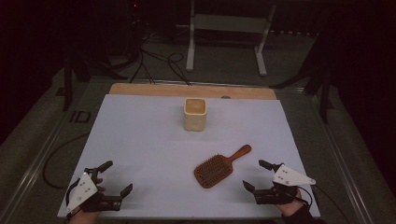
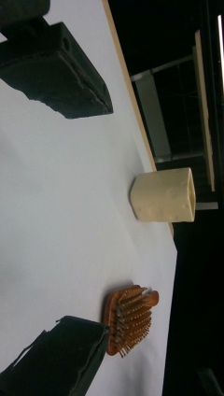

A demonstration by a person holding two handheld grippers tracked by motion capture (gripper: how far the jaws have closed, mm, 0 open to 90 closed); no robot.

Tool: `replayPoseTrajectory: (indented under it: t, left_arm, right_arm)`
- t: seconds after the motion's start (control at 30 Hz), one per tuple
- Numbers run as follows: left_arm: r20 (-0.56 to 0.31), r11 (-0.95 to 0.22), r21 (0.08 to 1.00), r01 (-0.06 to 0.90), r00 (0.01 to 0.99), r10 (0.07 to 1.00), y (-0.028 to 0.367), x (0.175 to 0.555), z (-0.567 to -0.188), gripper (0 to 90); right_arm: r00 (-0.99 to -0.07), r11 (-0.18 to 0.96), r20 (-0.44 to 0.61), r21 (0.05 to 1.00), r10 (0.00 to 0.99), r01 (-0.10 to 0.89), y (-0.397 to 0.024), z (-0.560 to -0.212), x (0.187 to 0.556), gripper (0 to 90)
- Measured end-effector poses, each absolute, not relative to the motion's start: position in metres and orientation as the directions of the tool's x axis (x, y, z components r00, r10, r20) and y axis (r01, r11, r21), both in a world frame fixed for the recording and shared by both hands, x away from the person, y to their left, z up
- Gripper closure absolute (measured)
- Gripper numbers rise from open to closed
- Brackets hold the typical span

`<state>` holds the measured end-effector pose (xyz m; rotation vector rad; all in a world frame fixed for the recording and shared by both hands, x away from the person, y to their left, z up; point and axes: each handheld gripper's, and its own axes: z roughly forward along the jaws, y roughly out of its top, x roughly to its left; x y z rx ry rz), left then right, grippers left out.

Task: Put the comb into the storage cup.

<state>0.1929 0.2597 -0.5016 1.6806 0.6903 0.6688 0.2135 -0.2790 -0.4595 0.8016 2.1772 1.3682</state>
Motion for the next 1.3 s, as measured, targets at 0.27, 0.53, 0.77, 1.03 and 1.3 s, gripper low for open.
replayPoseTrajectory:
  t: [0.27, 0.53, 0.77, 1.03, 1.3]
  left_arm:
    - [0.05, -0.157, 0.982, 0.103, 0.665, 0.745, 0.261, 0.193, -0.501, 0.0]
    - [0.061, -0.17, 0.98, 0.099, 0.668, 0.742, 0.259, 0.193, -0.501, 0.0]
    - [0.062, -0.172, 0.98, 0.1, 0.666, 0.743, 0.259, 0.193, -0.501, 0.0]
    - [0.063, -0.176, 0.979, 0.102, 0.668, 0.741, 0.259, 0.193, -0.501, 0.0]
    - [0.065, -0.173, 0.98, 0.097, 0.669, 0.741, 0.259, 0.192, -0.501, 0.0]
  right_arm:
    - [-0.73, 0.355, -0.097, 0.912, 0.676, 0.207, -0.279, -0.436, 0.218, 10.1]
    - [-0.732, 0.377, -0.146, 0.912, 0.665, 0.161, -0.276, -0.414, 0.229, 10.3]
    - [-0.735, 0.397, -0.176, 0.908, 0.655, 0.136, -0.272, -0.4, 0.243, 10.3]
    - [-0.741, 0.397, -0.173, 0.908, 0.649, 0.135, -0.267, -0.393, 0.26, 10.3]
    - [-0.745, 0.408, -0.18, 0.903, 0.642, 0.134, -0.262, -0.391, 0.273, 10.6]
